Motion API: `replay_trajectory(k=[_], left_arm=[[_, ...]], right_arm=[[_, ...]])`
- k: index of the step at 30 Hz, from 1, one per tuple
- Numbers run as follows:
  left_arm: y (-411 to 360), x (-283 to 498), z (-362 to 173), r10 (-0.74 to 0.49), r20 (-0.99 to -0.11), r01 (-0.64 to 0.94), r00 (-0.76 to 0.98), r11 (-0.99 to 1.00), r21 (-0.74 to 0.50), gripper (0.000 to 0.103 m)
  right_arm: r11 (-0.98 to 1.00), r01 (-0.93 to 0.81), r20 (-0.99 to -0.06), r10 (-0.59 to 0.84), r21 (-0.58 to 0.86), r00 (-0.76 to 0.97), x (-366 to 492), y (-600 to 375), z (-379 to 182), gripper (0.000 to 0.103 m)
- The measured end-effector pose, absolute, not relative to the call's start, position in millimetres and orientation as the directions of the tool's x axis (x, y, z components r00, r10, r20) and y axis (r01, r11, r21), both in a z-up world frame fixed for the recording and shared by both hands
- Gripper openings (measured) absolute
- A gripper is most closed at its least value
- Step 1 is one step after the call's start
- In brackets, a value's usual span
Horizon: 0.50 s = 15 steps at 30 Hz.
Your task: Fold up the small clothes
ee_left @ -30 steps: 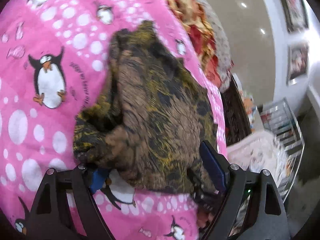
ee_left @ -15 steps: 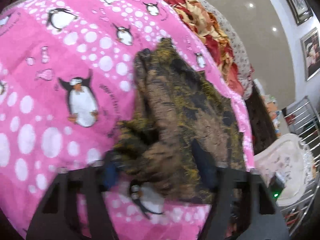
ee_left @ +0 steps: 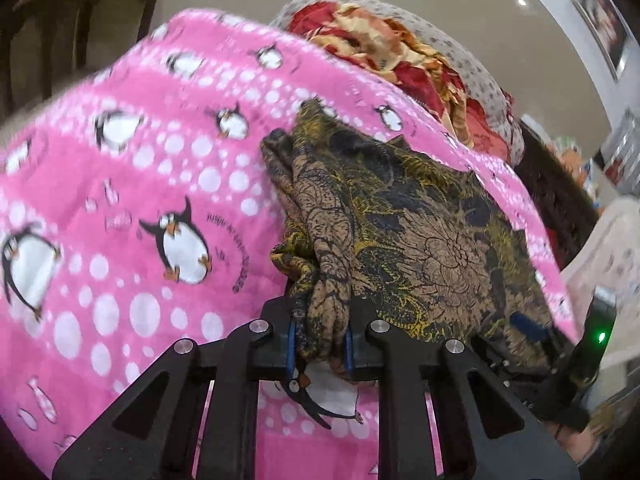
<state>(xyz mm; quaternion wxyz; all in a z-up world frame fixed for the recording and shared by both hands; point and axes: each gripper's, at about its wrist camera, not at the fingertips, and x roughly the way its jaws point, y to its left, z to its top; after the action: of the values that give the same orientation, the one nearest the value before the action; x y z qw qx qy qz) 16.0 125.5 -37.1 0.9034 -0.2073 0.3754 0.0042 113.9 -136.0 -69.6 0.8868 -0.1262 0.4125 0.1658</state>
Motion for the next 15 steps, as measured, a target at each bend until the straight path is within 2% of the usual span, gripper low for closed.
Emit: replay_trajectory(k=[3,7,9,15], left_arm=[[119.3,17.7,-41.8,-0.124,-0.677,-0.14,0.726,0.936,-0.323,0.016],[138.7,24.2,-59.6,-0.191,-0.7,-0.183,0.688,0.888,-0.422,0.021],[143.4,24.7,-62.8,-0.2,-0.7,-0.196,0.685,0.876,-0.442,0.029],[158.3,24.7,-72.0,-0.289,-0.656,-0.199,0.697,0.801,-0.565,0.032]], right_arm=[[0.915,-0.396,-0.778,0.19,-0.081,0.598,115.2,-136.3,-70.1,0.096],[0.916,-0.391,-0.781,0.179,-0.091,0.599,115.6,-134.4,-69.9,0.096],[0.915,-0.389,-0.781,0.164,-0.109,0.602,114.6,-132.1,-68.7,0.096],[0.913,-0.373,-0.815,0.087,-0.165,0.573,116.7,-121.1,-58.3,0.096]])
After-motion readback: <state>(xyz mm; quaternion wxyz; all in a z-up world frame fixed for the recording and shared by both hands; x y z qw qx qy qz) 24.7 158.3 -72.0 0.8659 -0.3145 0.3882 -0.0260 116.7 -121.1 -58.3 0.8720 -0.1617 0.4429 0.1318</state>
